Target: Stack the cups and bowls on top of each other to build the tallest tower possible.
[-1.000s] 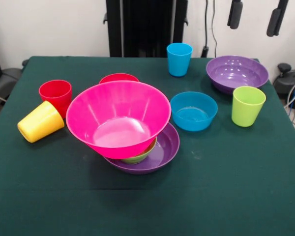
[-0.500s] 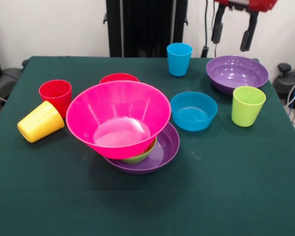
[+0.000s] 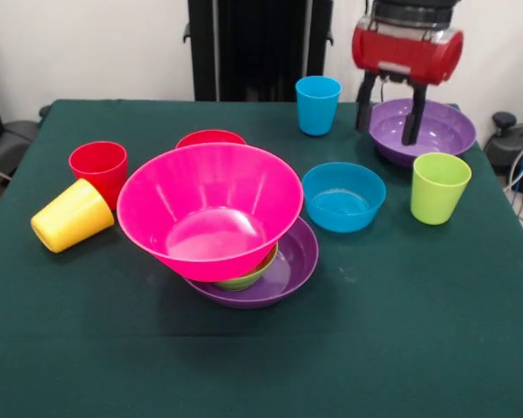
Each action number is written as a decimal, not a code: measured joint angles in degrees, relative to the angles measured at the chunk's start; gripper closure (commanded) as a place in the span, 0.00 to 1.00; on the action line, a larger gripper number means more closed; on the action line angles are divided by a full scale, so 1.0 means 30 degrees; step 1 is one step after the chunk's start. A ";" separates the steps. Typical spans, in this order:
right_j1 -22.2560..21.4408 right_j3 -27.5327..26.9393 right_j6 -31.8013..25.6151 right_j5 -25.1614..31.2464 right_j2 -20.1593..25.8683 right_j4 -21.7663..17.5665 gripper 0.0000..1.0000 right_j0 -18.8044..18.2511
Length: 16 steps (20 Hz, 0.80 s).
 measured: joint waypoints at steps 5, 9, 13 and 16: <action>0.0769 0.0066 0.0000 -0.1149 0.1011 -0.1744 0.00 -0.0967; 0.1625 0.0055 0.0000 -0.1245 0.1910 -0.3572 0.00 -0.1541; 0.2005 0.0033 0.0000 -0.1249 0.2800 -0.4958 0.00 -0.1953; 0.2147 -0.0003 0.0000 -0.1245 0.3141 -0.5543 0.00 -0.2062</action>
